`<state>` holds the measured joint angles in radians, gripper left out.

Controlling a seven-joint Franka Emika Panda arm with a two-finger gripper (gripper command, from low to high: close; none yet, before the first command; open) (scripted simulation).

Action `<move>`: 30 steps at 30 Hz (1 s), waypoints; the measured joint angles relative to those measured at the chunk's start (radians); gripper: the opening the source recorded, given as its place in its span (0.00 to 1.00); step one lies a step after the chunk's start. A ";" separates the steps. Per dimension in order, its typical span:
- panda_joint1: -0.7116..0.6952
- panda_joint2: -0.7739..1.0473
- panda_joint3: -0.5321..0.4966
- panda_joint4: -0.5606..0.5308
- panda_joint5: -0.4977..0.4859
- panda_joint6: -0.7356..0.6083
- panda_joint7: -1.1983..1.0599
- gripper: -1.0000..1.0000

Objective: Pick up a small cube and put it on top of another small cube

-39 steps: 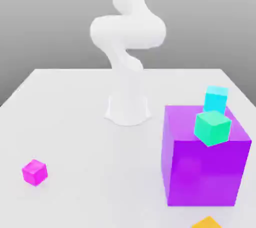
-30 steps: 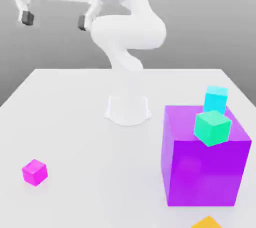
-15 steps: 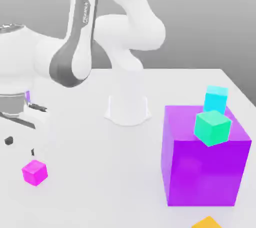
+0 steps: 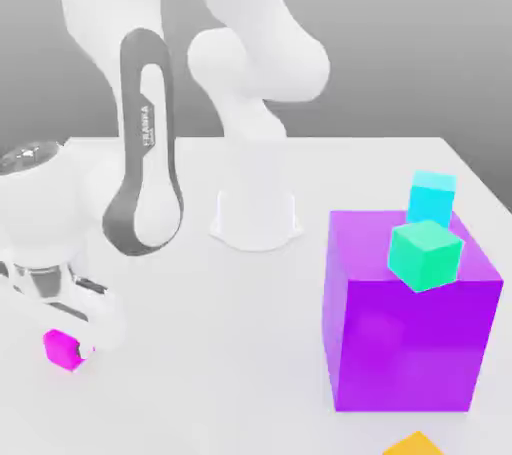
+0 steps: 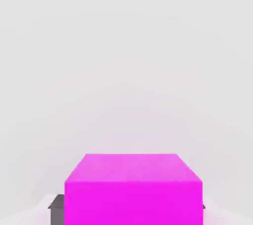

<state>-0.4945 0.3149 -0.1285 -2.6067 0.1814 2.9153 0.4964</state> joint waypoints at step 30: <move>0.712 -0.896 0.492 0.034 0.045 -0.901 0.701 0.00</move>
<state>0.2178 -0.5814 0.3633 -2.5723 0.2266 2.0143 1.1973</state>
